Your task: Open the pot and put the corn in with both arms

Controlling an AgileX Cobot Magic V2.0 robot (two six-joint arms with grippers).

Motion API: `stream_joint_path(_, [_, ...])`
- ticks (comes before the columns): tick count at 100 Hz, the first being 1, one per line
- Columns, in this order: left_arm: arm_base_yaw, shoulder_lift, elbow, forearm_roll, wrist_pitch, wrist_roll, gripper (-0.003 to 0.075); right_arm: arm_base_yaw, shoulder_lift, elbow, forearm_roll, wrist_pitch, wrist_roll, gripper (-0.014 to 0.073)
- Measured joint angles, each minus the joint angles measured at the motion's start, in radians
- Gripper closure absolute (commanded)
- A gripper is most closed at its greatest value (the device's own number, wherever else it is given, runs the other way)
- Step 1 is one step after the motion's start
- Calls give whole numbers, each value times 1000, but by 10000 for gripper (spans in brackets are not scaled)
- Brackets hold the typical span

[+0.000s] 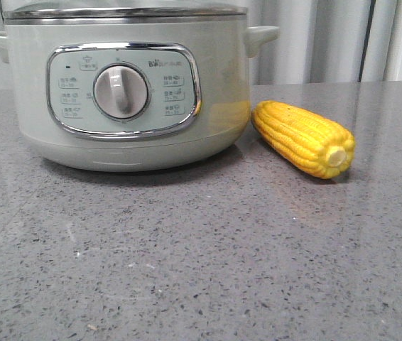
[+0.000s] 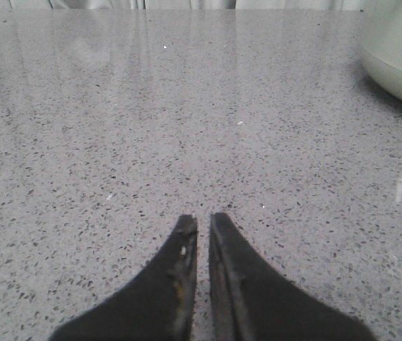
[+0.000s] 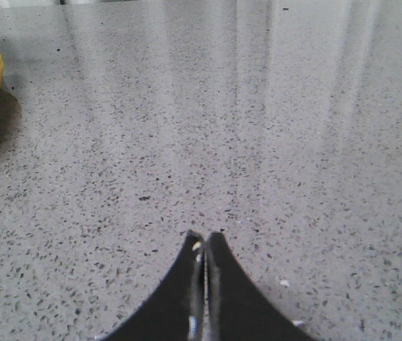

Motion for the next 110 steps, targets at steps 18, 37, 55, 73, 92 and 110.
stream_joint_path(18, [0, 0, 0, 0, 0, 0, 741, 0, 0, 0, 0, 0, 0, 665])
stream_joint_path(37, [0, 0, 0, 0, 0, 0, 741, 0, 0, 0, 0, 0, 0, 665])
stream_joint_path(55, [0, 0, 0, 0, 0, 0, 741, 0, 0, 0, 0, 0, 0, 665])
stream_joint_path(73, [0, 0, 0, 0, 0, 0, 741, 0, 0, 0, 0, 0, 0, 665])
stream_joint_path(92, [0, 0, 0, 0, 0, 0, 741, 0, 0, 0, 0, 0, 0, 665])
stream_joint_path(110, [0, 0, 0, 0, -22, 0, 741, 0, 0, 0, 0, 0, 0, 665])
